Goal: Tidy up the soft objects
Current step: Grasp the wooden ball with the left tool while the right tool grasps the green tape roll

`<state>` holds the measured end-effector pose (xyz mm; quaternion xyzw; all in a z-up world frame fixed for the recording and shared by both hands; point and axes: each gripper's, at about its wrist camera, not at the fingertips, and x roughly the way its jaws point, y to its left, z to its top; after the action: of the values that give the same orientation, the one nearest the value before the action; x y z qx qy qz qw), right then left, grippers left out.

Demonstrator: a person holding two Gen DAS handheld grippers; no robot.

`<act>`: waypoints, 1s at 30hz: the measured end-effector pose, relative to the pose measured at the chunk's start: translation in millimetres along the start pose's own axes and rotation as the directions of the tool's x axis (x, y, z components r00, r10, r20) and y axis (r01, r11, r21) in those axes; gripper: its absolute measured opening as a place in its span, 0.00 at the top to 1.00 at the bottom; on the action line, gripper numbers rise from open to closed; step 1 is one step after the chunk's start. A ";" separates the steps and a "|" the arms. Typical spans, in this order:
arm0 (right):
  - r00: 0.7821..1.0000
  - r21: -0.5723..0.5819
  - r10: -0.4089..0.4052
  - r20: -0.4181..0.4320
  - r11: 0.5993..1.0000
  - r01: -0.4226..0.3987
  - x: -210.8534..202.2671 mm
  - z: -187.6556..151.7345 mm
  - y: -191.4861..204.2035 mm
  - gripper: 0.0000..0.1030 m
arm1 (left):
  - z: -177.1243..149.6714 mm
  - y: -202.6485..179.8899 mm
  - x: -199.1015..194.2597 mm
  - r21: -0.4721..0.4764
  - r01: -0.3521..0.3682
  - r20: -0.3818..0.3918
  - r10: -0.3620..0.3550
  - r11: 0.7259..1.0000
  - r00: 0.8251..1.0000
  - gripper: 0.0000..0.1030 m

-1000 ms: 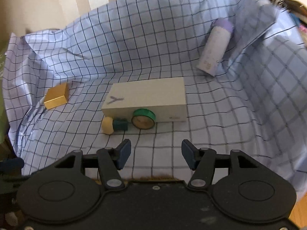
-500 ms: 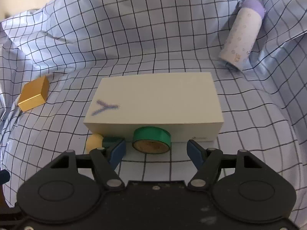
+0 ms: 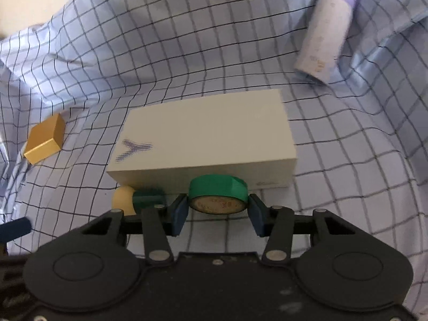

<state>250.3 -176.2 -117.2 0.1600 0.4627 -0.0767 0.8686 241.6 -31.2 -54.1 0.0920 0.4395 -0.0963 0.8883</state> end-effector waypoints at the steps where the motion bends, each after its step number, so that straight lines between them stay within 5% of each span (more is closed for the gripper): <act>1: 1.000 0.006 -0.005 0.005 1.000 0.005 -4.4 -0.4 -4.5 0.53 | 2.9 -4.1 2.3 0.005 0.010 -0.002 -0.010 1.000 1.000 0.16; 8: 0.998 0.055 -0.042 0.046 0.998 0.039 -31.9 -1.6 -35.0 0.53 | 14.7 -35.3 22.1 0.050 0.064 -0.025 -0.063 0.997 0.998 0.13; 30: 0.998 0.060 -0.003 0.057 0.998 0.000 -52.8 -9.8 -48.2 0.53 | 23.5 -56.7 53.0 0.052 -0.027 -0.071 0.030 0.998 0.997 0.12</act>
<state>199.5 -218.7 -88.5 0.1834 0.4354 -0.0956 0.8762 276.8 -96.5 -86.9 0.1242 0.4672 -0.0914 0.8706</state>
